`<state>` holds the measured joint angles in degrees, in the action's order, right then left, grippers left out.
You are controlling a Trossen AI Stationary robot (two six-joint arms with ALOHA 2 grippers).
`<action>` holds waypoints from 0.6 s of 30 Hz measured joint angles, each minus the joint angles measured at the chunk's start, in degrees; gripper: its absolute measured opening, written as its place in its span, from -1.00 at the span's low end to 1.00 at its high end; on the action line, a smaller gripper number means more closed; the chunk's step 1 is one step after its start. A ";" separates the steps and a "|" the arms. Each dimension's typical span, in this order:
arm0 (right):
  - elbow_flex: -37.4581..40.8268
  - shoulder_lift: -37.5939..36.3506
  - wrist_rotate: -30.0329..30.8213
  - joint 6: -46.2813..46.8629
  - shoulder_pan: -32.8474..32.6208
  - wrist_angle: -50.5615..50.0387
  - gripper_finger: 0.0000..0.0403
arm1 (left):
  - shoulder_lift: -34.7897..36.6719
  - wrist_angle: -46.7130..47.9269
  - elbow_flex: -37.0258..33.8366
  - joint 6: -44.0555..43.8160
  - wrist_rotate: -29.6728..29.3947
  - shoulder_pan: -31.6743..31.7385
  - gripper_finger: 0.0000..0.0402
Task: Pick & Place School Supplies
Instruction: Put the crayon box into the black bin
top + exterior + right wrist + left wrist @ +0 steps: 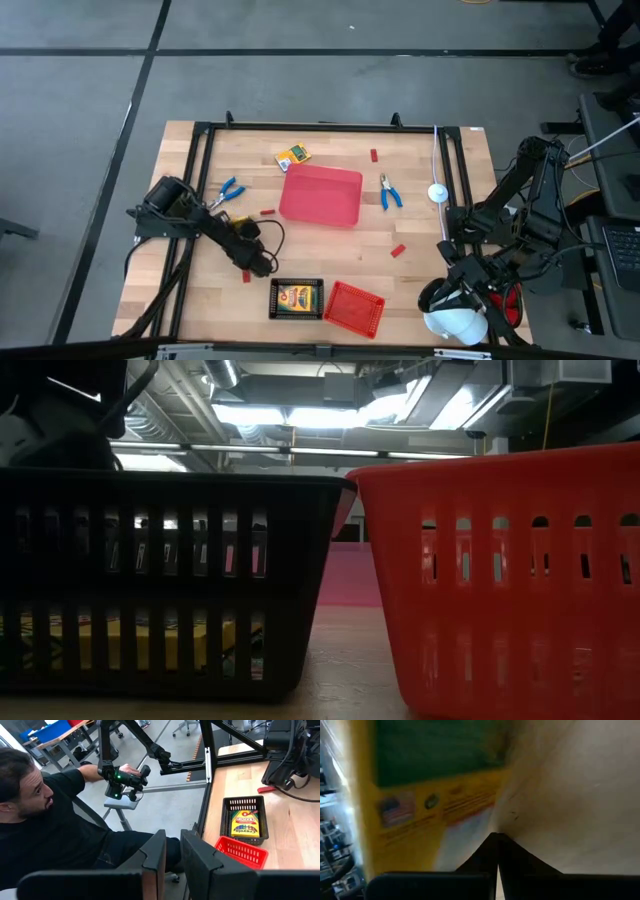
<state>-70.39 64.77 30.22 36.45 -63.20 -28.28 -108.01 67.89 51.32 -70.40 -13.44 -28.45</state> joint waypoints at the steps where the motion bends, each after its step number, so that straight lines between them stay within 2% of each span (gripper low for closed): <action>1: 0.00 0.00 0.00 0.00 0.00 0.01 -0.69 | 0.09 -0.31 -0.01 0.21 0.15 0.06 -0.99; 11: 0.00 0.00 -0.24 0.02 -0.04 -0.01 -0.69 | 0.09 -0.74 1.10 -3.40 -0.30 -2.40 -0.99; 18: 0.00 0.00 0.26 -0.90 -0.02 0.00 -0.69 | 0.09 0.74 2.61 -4.44 -5.49 -2.08 -0.99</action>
<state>-70.39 64.77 30.48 35.54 -63.22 -28.28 -107.92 68.62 53.93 -74.84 -18.93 -30.53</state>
